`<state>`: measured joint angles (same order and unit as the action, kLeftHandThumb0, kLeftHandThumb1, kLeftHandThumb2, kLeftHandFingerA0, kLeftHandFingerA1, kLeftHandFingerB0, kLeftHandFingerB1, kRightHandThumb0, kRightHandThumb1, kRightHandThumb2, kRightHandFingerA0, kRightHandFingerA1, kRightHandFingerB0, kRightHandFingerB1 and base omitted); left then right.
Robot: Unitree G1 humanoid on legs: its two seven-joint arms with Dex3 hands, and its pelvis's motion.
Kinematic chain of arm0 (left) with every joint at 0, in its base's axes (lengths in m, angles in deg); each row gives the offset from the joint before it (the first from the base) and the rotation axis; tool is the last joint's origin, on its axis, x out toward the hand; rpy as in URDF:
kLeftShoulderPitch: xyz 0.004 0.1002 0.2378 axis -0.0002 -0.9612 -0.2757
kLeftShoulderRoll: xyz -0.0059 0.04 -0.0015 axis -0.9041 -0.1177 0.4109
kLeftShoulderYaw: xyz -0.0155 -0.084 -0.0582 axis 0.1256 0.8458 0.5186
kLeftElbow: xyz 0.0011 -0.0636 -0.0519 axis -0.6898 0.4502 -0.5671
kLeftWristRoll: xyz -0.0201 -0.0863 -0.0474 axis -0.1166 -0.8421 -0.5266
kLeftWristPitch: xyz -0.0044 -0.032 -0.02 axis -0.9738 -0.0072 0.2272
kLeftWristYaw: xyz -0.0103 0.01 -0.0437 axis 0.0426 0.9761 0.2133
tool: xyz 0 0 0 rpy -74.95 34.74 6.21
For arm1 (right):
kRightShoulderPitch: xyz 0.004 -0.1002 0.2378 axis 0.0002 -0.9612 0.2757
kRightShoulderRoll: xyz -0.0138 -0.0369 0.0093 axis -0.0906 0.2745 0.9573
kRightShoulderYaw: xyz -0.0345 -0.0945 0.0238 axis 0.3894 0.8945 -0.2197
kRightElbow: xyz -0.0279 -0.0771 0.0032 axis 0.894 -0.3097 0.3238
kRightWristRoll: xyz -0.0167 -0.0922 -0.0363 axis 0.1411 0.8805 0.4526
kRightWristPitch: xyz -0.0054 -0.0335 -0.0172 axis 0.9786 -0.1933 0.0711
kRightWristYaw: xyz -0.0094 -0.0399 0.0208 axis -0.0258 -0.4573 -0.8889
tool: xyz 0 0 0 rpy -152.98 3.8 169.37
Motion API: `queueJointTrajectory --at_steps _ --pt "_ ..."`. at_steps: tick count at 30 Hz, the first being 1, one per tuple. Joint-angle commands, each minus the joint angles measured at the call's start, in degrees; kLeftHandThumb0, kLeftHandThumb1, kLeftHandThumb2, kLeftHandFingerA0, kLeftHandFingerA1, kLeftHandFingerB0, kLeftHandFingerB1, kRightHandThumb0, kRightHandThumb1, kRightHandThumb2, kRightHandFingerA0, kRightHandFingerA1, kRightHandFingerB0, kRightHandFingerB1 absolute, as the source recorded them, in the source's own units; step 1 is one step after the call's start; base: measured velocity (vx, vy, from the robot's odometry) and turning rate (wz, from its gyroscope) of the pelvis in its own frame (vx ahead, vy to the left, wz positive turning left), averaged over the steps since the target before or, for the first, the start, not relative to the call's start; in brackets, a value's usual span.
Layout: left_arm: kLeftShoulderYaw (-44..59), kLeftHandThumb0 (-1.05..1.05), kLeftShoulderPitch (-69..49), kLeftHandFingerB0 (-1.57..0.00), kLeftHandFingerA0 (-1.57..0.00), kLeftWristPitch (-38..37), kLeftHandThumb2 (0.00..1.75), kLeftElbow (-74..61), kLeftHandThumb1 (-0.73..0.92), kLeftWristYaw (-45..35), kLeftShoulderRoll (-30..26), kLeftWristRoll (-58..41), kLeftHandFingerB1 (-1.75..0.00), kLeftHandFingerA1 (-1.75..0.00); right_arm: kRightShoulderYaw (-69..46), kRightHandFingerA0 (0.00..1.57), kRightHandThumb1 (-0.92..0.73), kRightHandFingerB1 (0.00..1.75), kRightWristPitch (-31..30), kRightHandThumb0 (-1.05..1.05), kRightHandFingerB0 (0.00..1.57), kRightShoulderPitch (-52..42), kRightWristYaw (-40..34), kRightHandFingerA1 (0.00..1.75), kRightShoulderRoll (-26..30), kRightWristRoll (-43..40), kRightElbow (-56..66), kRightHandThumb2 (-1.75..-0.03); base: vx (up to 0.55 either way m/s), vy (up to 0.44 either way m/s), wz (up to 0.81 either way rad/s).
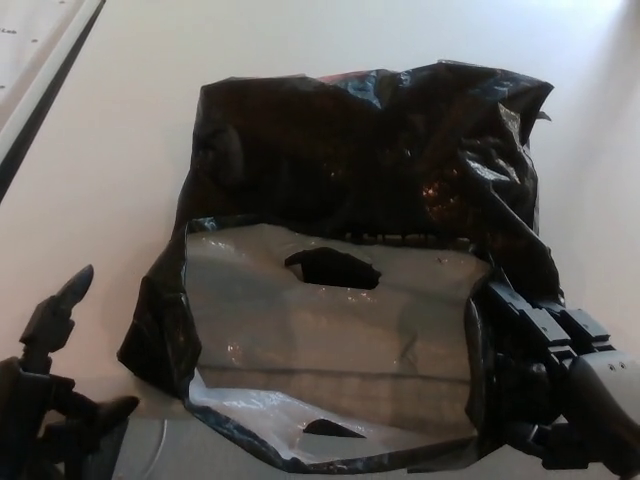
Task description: A plastic bag is kept infront of the robot in the middle of the desk and the robot uses both its hands to grab it from the top and lifts it up and then releases it.
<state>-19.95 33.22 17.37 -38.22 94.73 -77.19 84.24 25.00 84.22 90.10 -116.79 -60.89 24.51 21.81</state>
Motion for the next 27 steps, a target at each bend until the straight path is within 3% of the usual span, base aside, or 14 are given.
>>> queueJointTrajectory --at_steps 1,10,11,12,13,14,15,17,18,19,21,24,25,27 --pt "0.8 -0.24 2.6 0.0 -0.23 3.0 0.56 1.4 0.5 3.9 -0.8 -0.1 -0.21 -0.31 0.3 0.16 -0.5 0.19 0.4 -0.51 0.0 -0.1 -0.8 0.33 0.0 -0.2 -0.9 -0.57 0.0 0.0 0.0" --pt "0.5 -0.35 0.4 0.0 -0.22 5.5 0.56 -5.8 0.5 -5.3 1.7 -5.9 -0.17 -0.31 0.8 0.2 -0.49 0.2 -0.2 -0.49 0.01 0.2 -0.6 0.34 -0.3 0.1 -0.9 -0.56 0.0 0.0 0.0" --pt "0.2 -0.41 -0.1 0.0 -0.15 6.1 0.7 -7.3 0.35 -6.6 2.0 -6.3 -0.16 -0.42 0.9 0.2 -0.49 0.2 0.0 -0.49 0.0 0.4 -0.6 0.34 -0.3 0.0 -1.1 -0.56 0.0 0.0 0.0" --pt "0.0 -0.41 -0.5 0.0 -0.15 6.7 0.7 -8.5 0.35 -7.8 2.2 -7.0 -0.16 -0.42 0.9 0.2 -0.49 0.2 0.1 -0.49 0.0 0.4 -0.7 0.34 -0.3 0.0 -1.3 -0.56 0.0 0.0 0.0" --pt "-0.3 -0.39 -1.0 0.0 -0.22 7.8 0.56 -10.1 0.52 -10.0 2.4 -8.0 -0.13 -0.3 0.9 0.2 -0.48 0.2 0.7 -0.48 0.01 0.7 -1.0 0.34 -0.4 -0.3 -1.8 -0.56 0.0 0.0 0.0" --pt "-0.7 -0.46 -1.4 0.0 -0.14 8.6 0.68 -11.5 0.34 -12.4 2.7 -9.4 -0.09 -0.41 0.9 0.18 -0.49 0.2 0.6 -0.5 0.0 0.8 -0.9 0.33 -0.5 -0.3 -1.9 -0.57 0.0 0.0 0.0" --pt "-1.1 -0.46 -1.7 0.0 -0.14 9.1 0.68 -12.4 0.34 -14.5 2.9 -10.7 -0.09 -0.41 1.0 0.18 -0.49 0.2 0.2 -0.5 0.0 0.9 -0.7 0.33 -0.5 -0.1 -1.8 -0.57 0.0 0.0 0.0" --pt "-1.9 -0.43 -2.8 0.0 -0.24 10.7 0.55 -15.0 0.49 -16.1 3.0 -10.6 -0.09 -0.31 1.2 0.19 -0.49 0.2 0.1 -0.5 0.01 0.9 -0.8 0.33 -0.7 0.1 -1.7 -0.56 0.0 0.0 0.0" --pt "-2.3 -0.43 -3.1 0.0 -0.24 11.4 0.55 -16.0 0.49 -16.5 3.0 -10.2 -0.09 -0.31 1.2 0.19 -0.49 0.2 0.2 -0.5 0.01 1.0 -1.2 0.33 -0.6 0.4 -1.9 -0.56 0.0 0.0 0.0" --pt "-3.1 -0.53 -4.1 0.0 -0.16 12.4 0.67 -18.0 0.35 -18.0 3.5 -10.9 -0.03 -0.41 1.2 0.18 -0.5 0.2 0.2 -0.5 0.0 0.7 -0.6 0.33 -0.7 -0.1 -1.7 -0.56 0.0 0.0 0.0" --pt "-3.9 -0.48 -5.1 0.0 -0.13 13.5 0.66 -19.8 0.33 -19.8 4.3 -12.2 -0.05 -0.41 1.3 0.19 -0.5 0.2 0.0 -0.5 0.0 0.6 -0.8 0.33 -0.6 0.3 -1.6 -0.56 0.0 0.0 0.0" --pt "-5.1 -0.5 -6.0 0.0 -0.12 15.8 0.68 -22.3 0.35 -21.9 5.3 -12.9 -0.06 -0.4 1.3 0.19 -0.5 0.18 -0.2 -0.5 0.0 0.6 -0.2 0.34 -0.8 -0.1 -1.3 -0.58 0.0 0.0 0.0" --pt "-5.7 -0.42 -6.5 0.0 -0.15 16.9 0.59 -23.5 0.46 -23.2 5.6 -13.5 -0.04 -0.32 1.3 0.2 -0.5 0.18 -0.4 -0.5 0.0 0.5 -0.3 0.34 -0.9 0.1 -1.0 -0.58 0.0 0.0 0.0" --pt "-6.4 -0.44 -7.0 0.0 -0.15 18.2 0.59 -24.9 0.46 -24.5 6.0 -13.9 -0.02 -0.33 1.4 0.21 -0.49 0.2 -0.1 -0.49 0.01 0.7 -0.8 0.34 -1.1 0.1 -1.5 -0.56 0.0 0.0 0.0"
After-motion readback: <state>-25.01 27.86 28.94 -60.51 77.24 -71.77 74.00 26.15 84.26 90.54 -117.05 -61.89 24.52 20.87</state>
